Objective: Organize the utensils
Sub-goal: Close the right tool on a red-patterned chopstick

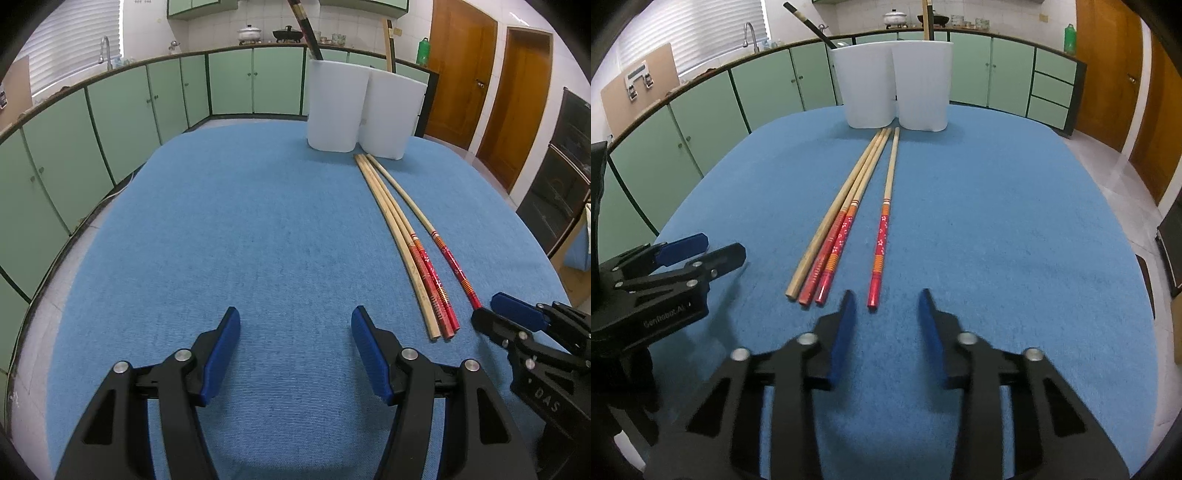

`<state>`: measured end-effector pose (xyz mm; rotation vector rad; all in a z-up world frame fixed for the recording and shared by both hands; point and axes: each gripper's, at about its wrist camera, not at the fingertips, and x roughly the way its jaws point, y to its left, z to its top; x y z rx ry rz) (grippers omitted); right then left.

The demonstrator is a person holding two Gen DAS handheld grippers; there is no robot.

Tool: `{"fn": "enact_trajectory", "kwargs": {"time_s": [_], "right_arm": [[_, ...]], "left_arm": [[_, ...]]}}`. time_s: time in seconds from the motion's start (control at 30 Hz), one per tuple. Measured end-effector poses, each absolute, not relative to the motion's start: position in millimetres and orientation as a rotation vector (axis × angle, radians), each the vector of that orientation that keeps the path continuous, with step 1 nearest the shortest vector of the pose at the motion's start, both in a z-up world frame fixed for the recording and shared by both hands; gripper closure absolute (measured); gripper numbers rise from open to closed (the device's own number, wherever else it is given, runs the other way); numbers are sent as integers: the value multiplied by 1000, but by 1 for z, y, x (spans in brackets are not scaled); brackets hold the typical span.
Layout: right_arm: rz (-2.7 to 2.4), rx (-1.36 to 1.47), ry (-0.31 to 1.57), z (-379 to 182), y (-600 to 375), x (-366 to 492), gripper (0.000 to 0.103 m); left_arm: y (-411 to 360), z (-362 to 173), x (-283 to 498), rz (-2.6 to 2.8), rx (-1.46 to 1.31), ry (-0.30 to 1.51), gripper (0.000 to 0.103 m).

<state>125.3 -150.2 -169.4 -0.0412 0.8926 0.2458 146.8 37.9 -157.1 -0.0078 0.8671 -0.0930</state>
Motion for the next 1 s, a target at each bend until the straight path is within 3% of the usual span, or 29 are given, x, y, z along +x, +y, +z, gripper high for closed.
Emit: {"fn": "enact_trajectory", "kwargs": {"time_s": [0.1,1.0], "right_arm": [[256,-42,896,-169,-148,125,98],[167,23,895,-170,-193,121,98]], "left_arm": [[37,-157,147,-93,-1,865,41],[-16,-158,139,-228,33,890,41]]}}
